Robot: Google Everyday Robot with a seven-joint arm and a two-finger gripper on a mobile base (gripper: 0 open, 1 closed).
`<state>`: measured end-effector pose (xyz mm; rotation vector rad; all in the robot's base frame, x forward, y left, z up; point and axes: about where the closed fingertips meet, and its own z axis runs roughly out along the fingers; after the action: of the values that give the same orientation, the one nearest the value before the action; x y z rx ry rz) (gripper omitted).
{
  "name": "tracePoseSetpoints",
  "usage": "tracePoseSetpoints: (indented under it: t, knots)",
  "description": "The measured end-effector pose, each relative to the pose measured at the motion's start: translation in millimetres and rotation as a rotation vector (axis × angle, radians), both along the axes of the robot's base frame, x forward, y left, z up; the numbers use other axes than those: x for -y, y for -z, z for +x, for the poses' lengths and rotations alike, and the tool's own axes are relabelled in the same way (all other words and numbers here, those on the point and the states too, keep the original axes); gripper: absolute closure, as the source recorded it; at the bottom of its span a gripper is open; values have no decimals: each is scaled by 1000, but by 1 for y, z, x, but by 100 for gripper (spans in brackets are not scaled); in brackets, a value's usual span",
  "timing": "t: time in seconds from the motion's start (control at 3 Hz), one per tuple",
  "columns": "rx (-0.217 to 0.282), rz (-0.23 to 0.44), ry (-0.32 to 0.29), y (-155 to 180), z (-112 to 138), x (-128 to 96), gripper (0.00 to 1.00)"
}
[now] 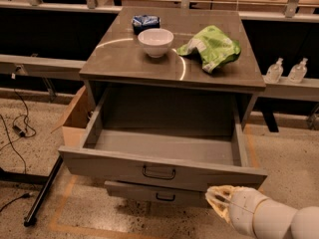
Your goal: Close top drawer
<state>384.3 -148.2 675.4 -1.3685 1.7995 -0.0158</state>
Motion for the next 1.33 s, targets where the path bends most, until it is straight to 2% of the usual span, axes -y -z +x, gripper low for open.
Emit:
tracePoseSetpoints:
  t: [0.33,1.33]
  knots:
    - [113,-28,-27,23,39,-15,100]
    - [261,-82,-86,31,109,-32,100]
